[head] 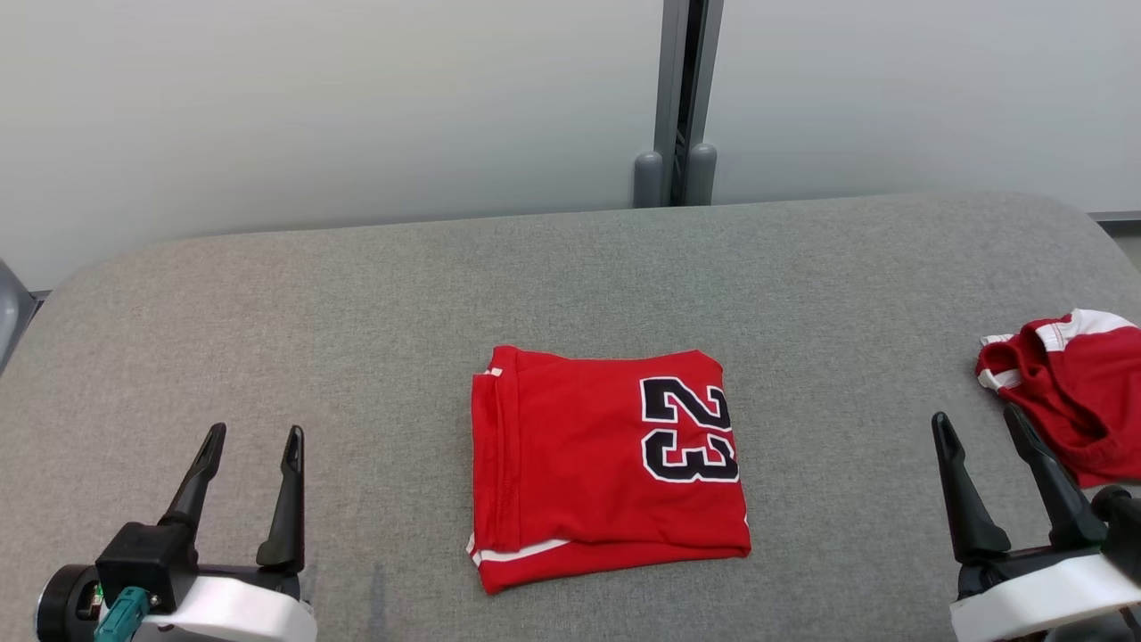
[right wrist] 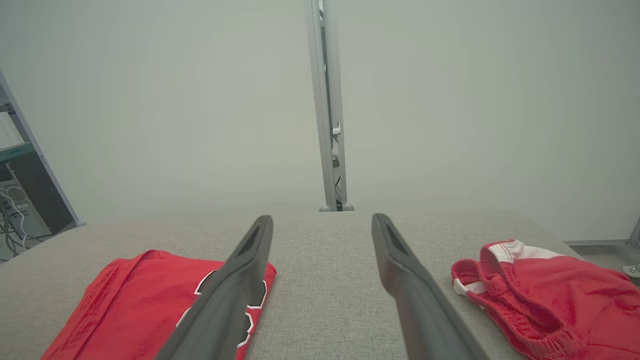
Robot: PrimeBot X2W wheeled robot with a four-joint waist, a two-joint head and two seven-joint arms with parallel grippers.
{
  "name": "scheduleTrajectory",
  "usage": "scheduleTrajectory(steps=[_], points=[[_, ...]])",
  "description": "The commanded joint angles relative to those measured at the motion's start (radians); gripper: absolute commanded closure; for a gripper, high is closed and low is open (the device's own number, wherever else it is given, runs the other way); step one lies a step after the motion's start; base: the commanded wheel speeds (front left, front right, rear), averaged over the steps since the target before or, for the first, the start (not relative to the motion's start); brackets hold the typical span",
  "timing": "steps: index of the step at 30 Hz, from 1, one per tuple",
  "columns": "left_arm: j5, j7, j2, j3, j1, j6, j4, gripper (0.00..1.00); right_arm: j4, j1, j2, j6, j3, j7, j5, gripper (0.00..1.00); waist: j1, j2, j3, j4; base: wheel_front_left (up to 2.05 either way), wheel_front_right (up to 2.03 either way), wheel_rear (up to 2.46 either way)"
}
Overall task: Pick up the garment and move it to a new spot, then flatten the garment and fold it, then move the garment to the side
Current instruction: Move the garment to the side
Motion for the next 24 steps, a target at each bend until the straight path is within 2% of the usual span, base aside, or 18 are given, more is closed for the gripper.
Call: scheduleTrajectory(steps=[1, 24], points=[[-0.003, 0.005, 0.008, 0.002, 0.011, 0.006, -0.005, 0.00, -0.009, 0.016, 0.000, 0.000, -0.011, 0.012, -0.007, 0.00, 0.0000, -0.0001, -0.008, -0.001, 0.00, 0.00, 0.00], [-0.021, 0.040, 0.023, -0.012, 0.034, 0.025, -0.036, 0.00, -0.037, 0.046, 0.013, 0.000, -0.024, 0.059, -0.022, 0.00, 0.0000, -0.0001, -0.012, -0.002, 0.00, 0.00, 0.00]])
